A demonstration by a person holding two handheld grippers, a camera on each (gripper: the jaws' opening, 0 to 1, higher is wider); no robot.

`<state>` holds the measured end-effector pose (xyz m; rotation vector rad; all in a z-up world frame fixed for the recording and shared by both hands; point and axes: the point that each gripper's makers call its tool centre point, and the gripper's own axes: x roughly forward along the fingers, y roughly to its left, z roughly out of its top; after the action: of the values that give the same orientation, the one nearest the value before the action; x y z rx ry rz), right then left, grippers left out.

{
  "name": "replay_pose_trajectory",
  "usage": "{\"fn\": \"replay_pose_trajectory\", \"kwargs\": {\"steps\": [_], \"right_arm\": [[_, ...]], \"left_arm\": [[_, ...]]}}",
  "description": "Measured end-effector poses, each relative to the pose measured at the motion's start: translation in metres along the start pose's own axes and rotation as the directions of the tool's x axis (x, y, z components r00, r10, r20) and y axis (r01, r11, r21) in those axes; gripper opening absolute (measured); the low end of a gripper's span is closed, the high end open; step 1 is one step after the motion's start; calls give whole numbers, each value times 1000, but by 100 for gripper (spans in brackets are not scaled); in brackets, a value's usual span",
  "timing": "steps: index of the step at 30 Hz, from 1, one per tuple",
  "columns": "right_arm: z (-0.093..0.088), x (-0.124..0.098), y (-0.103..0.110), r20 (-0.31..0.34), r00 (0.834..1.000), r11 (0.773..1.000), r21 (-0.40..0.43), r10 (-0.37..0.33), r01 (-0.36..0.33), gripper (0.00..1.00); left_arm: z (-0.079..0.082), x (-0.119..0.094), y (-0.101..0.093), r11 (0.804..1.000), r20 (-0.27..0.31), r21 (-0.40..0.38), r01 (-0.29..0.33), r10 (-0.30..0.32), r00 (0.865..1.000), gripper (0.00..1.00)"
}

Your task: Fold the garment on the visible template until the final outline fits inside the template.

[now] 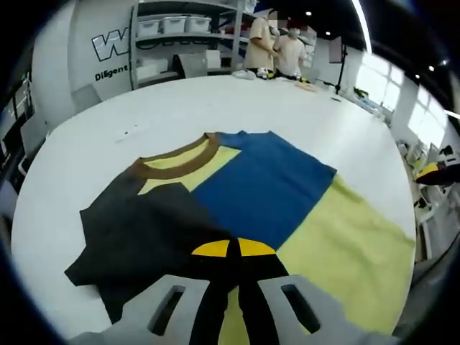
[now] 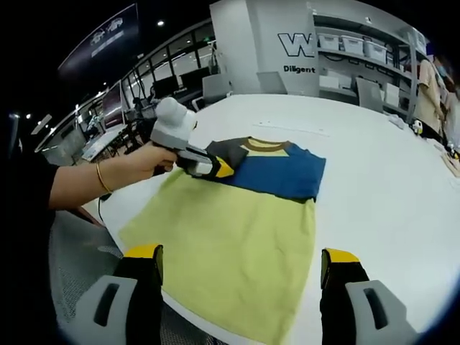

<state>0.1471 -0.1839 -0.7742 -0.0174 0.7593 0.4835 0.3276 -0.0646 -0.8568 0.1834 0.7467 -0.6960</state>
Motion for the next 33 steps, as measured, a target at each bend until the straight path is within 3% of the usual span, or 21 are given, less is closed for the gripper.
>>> {"fn": "replay_pose_trajectory", "kwargs": {"steps": [7, 13, 18, 25, 33], "right_arm": [[2, 0, 0, 8, 1000, 1000, 0, 3, -3, 90], [4, -3, -2, 17, 1000, 1000, 1, 8, -8, 94], [6, -5, -1, 21, 1000, 1000, -7, 8, -8, 95], [7, -5, 4, 24, 1000, 1000, -24, 10, -9, 95], [8, -7, 8, 30, 1000, 1000, -27, 7, -7, 95]], "left_arm": [[-4, 1, -6, 999, -8, 29, 19, -19, 1000, 7], [0, -2, -13, 998, 17, 13, 53, -53, 998, 24], [8, -11, -12, 997, 49, 55, 53, -56, 997, 34], [19, -22, -2, 995, 83, 88, 54, -61, 995, 48], [22, -42, 27, 992, 103, 128, 19, -33, 994, 61]]}}
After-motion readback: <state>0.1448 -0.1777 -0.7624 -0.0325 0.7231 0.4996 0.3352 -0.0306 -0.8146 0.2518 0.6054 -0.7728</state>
